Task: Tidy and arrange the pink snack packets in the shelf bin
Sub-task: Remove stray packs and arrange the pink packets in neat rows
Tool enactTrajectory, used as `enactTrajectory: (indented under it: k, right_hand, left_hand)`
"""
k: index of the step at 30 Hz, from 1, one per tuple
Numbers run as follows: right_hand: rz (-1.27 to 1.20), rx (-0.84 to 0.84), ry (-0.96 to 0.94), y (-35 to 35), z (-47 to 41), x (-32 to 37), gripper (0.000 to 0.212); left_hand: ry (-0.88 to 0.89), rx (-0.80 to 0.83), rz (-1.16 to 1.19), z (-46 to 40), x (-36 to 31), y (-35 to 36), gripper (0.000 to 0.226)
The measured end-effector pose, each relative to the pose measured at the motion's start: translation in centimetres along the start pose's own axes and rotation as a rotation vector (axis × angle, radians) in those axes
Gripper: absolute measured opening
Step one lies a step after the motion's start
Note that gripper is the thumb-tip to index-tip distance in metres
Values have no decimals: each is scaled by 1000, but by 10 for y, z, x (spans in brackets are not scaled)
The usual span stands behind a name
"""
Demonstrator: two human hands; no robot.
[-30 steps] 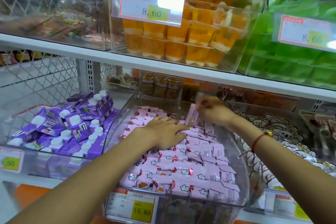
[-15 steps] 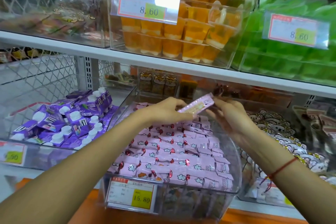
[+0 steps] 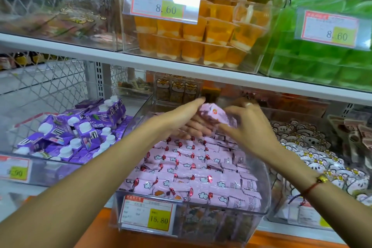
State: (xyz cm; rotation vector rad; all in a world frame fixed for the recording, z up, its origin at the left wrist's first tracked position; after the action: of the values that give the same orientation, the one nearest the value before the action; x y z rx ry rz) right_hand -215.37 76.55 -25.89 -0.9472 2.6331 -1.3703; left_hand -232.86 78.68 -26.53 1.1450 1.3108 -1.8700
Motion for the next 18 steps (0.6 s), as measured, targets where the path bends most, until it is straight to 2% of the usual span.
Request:
enactTrajectory:
  k: [2,4,6,9,11,14,18]
  right_hand:
    - [-1,27,47,-1,-2,-7,33]
    - [-120,68,136,2,-1,-13,28]
    - [-281,93,250,6,-1,-16,22]
    - [-400,72,379,7,-7,-18,19]
    - [-376,101,408,9,-14,-18,28]
    - [-361,107,427,16,-24,-16,35]
    - [-484,70,496,26,-34,-16,47]
  left_hand:
    - [59,-113,-53,-4,1,3,51]
    - [128,-205,-186,-6,4,7,52]
    - [195,-230,-369,-7,10,9,53]
    - [238,-149,-785,-10,28,9,38]
    - [213,-59,-951,-11,37,9,42]
    - [224,-54,-1020,-12,43,8,43]
    - [242,-95,-1064,-12,40,6,40]
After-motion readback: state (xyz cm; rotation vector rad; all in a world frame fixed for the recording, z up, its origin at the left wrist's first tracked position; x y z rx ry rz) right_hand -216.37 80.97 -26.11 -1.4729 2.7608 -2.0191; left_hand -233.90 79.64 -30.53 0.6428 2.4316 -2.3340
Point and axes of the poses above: each hand's wrist, its own z-axis away from the middle knuckle, its own y-axis out of the palm, x = y × z, the point moved 1 cm from there along -z, towards the middle knuckle, and after that the axes turned 10 degrees about -z, right-handed, at the moved point
